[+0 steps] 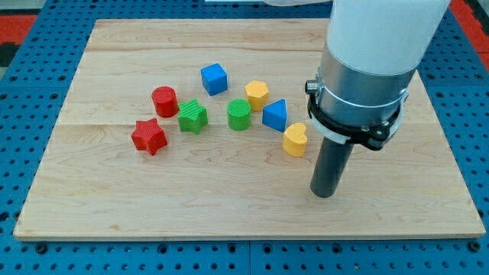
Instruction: Move the blue cube towards the top left
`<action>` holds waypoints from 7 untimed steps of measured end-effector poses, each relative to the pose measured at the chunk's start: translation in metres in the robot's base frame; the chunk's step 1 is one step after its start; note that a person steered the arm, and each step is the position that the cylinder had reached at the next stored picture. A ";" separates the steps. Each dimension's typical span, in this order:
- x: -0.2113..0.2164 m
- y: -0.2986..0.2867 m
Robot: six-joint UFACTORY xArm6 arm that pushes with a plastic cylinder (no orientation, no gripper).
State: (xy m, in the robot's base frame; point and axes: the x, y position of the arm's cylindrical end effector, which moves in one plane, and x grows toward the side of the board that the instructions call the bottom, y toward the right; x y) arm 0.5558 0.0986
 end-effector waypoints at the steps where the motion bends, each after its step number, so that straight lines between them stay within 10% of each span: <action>1: 0.000 0.000; 4: -0.082 -0.021; 7: -0.174 -0.162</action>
State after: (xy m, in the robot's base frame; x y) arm 0.3816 -0.0634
